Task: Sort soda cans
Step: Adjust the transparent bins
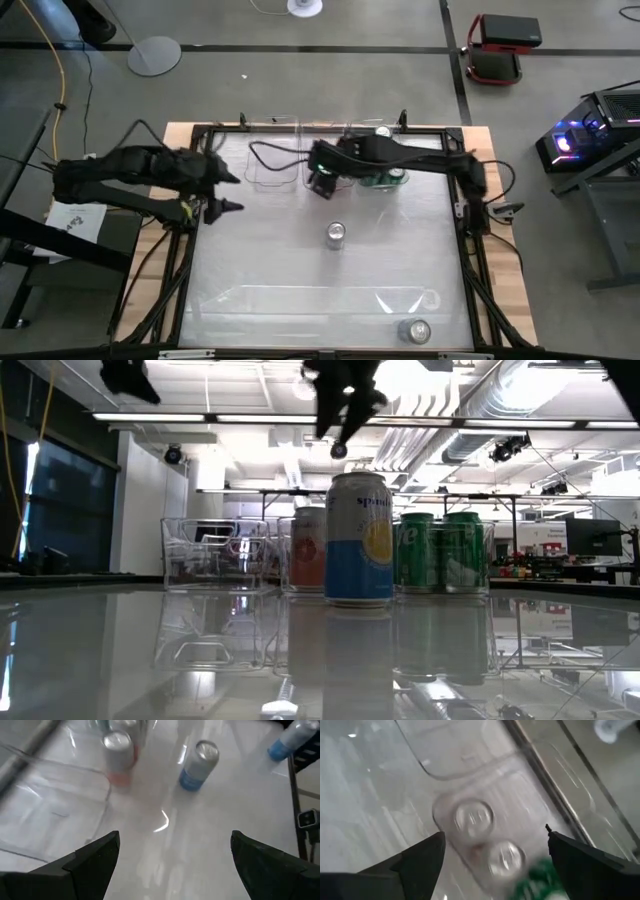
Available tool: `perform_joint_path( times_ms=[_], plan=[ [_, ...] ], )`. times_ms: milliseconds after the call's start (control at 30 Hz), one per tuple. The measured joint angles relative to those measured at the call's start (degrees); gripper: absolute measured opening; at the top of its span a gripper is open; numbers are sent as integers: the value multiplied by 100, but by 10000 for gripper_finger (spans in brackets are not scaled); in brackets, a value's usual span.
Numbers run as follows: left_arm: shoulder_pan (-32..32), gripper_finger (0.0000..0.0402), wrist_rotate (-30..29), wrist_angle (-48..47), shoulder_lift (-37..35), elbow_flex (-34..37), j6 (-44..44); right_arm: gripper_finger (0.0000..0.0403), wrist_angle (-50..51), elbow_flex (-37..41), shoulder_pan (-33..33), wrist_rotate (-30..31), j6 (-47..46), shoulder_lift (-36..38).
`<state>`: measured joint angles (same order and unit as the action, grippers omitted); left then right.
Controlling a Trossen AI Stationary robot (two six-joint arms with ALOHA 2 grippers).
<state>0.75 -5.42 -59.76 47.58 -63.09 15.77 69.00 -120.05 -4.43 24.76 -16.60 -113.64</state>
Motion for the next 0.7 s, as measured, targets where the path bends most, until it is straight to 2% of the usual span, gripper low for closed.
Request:
perform_joint_path(
  times_ms=[67,133,267,367,500,700],
  plan=[
    [2,355,45,432,-1,451,70,335,94,379,143,71,-404,359],
    [-5,355,344,773,13,871,67,333,35,831,283,-49,-821,729],
    [-79,355,1039,1622,151,1598,-11,328,-327,1902,461,-842,-1519,1324],
    [-144,355,1278,2203,268,1971,45,304,-1284,2817,466,-1337,-1844,1533],
    [-309,355,1225,2629,445,2180,1,237,-2816,3704,404,-1947,-2185,1482],
    [-688,355,683,2790,898,2370,-301,101,-3704,4085,177,-1769,-2357,973]
  ],
)
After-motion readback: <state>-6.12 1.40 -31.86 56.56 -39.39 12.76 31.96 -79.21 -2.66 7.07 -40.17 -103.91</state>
